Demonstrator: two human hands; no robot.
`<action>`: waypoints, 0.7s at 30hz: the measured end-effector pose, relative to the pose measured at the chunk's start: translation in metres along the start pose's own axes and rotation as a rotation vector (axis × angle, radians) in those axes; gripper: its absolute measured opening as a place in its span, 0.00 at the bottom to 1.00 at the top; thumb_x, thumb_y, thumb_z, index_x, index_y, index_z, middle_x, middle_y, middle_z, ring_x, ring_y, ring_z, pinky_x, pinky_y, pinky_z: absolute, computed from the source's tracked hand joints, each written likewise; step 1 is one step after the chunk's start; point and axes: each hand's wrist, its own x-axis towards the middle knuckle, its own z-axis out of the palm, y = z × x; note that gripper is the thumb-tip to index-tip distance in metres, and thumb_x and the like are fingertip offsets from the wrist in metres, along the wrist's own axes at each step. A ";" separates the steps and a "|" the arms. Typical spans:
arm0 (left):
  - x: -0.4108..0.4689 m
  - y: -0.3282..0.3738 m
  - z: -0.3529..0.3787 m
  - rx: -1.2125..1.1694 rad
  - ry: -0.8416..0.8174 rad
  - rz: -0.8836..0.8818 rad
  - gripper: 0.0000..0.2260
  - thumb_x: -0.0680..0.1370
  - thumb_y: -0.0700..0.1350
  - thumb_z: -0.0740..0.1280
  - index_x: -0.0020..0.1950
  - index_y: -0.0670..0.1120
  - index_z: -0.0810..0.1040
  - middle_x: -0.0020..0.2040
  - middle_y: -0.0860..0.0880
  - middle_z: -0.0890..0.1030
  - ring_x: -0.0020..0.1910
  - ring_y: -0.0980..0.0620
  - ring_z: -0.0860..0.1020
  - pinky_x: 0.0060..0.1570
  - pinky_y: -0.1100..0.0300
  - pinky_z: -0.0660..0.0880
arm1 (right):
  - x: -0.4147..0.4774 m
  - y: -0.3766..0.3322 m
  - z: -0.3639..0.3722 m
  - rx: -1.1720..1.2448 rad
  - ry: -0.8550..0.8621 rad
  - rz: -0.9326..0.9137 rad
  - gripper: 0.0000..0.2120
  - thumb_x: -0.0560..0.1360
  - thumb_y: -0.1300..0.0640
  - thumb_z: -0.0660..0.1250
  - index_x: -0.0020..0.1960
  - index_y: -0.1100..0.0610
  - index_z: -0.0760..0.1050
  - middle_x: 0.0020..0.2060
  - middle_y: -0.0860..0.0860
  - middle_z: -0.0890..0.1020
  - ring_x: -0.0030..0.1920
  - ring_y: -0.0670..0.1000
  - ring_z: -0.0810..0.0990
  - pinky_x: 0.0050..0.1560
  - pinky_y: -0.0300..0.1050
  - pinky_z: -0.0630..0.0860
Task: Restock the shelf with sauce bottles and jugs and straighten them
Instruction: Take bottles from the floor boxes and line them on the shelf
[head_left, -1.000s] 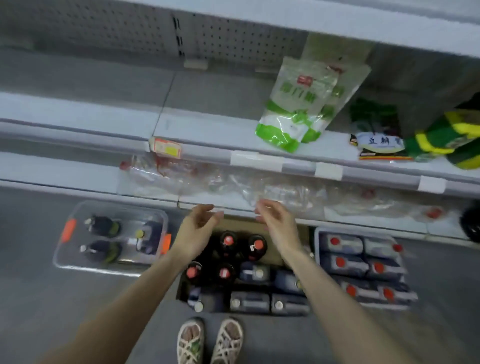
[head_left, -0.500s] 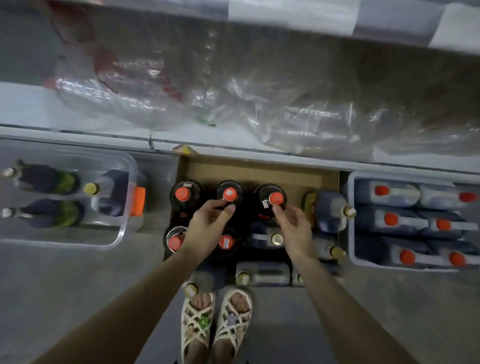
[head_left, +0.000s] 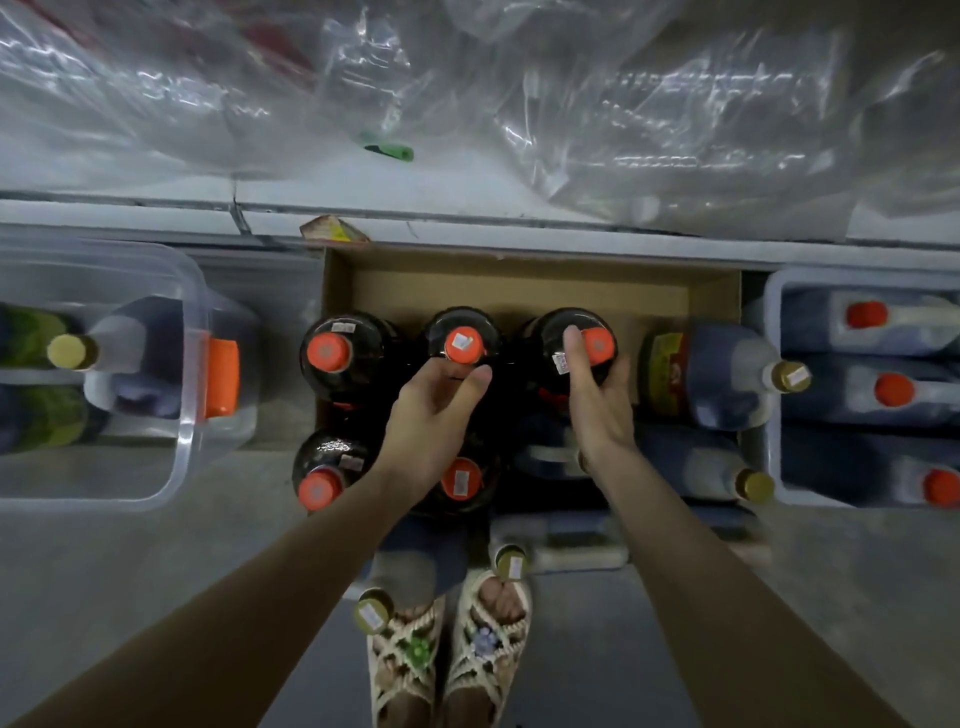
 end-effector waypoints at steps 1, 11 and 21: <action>0.001 0.000 0.000 0.000 0.005 -0.001 0.05 0.79 0.50 0.64 0.47 0.50 0.77 0.47 0.49 0.82 0.51 0.53 0.80 0.54 0.60 0.74 | 0.003 -0.001 0.001 0.016 -0.016 0.010 0.43 0.69 0.26 0.60 0.77 0.43 0.53 0.70 0.51 0.70 0.69 0.59 0.70 0.69 0.59 0.66; 0.011 -0.004 -0.001 0.051 -0.009 -0.006 0.08 0.79 0.53 0.64 0.44 0.51 0.77 0.45 0.49 0.83 0.49 0.54 0.81 0.48 0.62 0.75 | 0.010 -0.007 0.011 0.377 0.036 0.027 0.43 0.70 0.39 0.71 0.77 0.47 0.52 0.60 0.48 0.69 0.62 0.52 0.71 0.67 0.53 0.69; 0.002 0.009 -0.026 0.063 0.017 0.036 0.10 0.78 0.56 0.65 0.47 0.50 0.77 0.45 0.51 0.83 0.46 0.57 0.81 0.44 0.65 0.72 | 0.003 -0.047 0.010 0.340 0.081 -0.142 0.35 0.70 0.38 0.70 0.72 0.48 0.64 0.64 0.48 0.74 0.64 0.51 0.73 0.67 0.49 0.68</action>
